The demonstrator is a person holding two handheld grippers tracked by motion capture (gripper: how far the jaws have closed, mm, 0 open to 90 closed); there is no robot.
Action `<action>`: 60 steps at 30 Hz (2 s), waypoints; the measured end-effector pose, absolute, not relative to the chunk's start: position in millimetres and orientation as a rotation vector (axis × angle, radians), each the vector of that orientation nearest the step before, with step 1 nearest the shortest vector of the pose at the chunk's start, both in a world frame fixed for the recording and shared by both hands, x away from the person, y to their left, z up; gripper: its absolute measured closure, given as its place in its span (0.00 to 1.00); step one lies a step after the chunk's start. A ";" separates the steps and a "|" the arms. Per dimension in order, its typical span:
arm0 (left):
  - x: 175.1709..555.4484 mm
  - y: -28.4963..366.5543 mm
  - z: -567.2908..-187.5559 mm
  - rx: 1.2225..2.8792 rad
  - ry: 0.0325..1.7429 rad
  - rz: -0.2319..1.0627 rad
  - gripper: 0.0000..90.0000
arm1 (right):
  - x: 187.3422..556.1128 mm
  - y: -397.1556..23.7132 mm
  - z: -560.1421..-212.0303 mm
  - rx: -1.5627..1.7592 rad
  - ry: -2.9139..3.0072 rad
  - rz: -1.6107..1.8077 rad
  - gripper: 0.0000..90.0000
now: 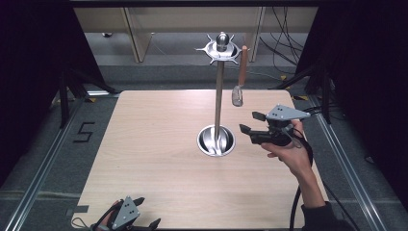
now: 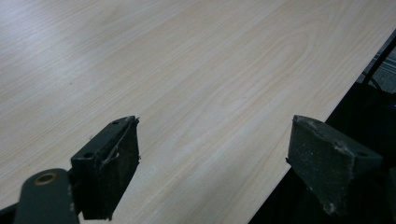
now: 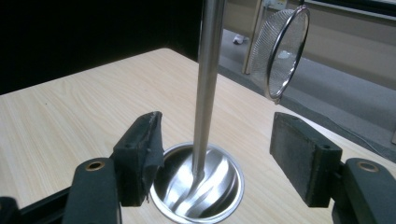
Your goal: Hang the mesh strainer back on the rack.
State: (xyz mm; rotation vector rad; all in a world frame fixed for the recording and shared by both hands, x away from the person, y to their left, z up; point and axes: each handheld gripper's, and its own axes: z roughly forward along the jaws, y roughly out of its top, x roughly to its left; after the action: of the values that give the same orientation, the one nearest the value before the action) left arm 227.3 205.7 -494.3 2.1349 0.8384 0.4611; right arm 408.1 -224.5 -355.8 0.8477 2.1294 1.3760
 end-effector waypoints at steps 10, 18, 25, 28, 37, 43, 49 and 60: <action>226.6 205.9 -493.9 2.123 0.823 0.471 0.18 | 403.4 -220.2 -364.3 0.851 2.159 1.353 0.37; 225.3 204.2 -495.0 2.093 0.862 0.453 0.18 | 398.7 -220.5 -375.6 0.864 2.185 1.333 0.36; 226.6 205.3 -494.3 2.115 0.825 0.478 0.18 | 389.5 -214.9 -389.2 0.875 2.257 1.326 0.35; 226.1 205.1 -493.9 2.116 0.823 0.475 0.18 | 388.0 -214.4 -398.2 0.883 2.288 1.328 0.36; 225.7 204.6 -494.0 2.118 0.837 0.467 0.18 | 379.1 -208.4 -413.2 0.903 2.325 1.341 0.35; 225.0 204.3 -494.0 2.113 0.848 0.454 0.18 | 373.5 -206.2 -423.9 0.903 2.370 1.310 0.35; 225.6 203.8 -495.2 2.114 0.846 0.481 0.18 | 369.1 -205.4 -433.8 0.907 2.396 1.291 0.34; 224.8 202.5 -496.1 2.088 0.852 0.462 0.18 | 358.6 -201.9 -443.9 0.871 2.423 1.275 0.34</action>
State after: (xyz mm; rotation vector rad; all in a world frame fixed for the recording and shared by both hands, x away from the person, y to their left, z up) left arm 224.8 202.5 -496.1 2.0881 0.8516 0.4623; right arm 358.6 -201.9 -443.9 0.8705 2.4232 1.2750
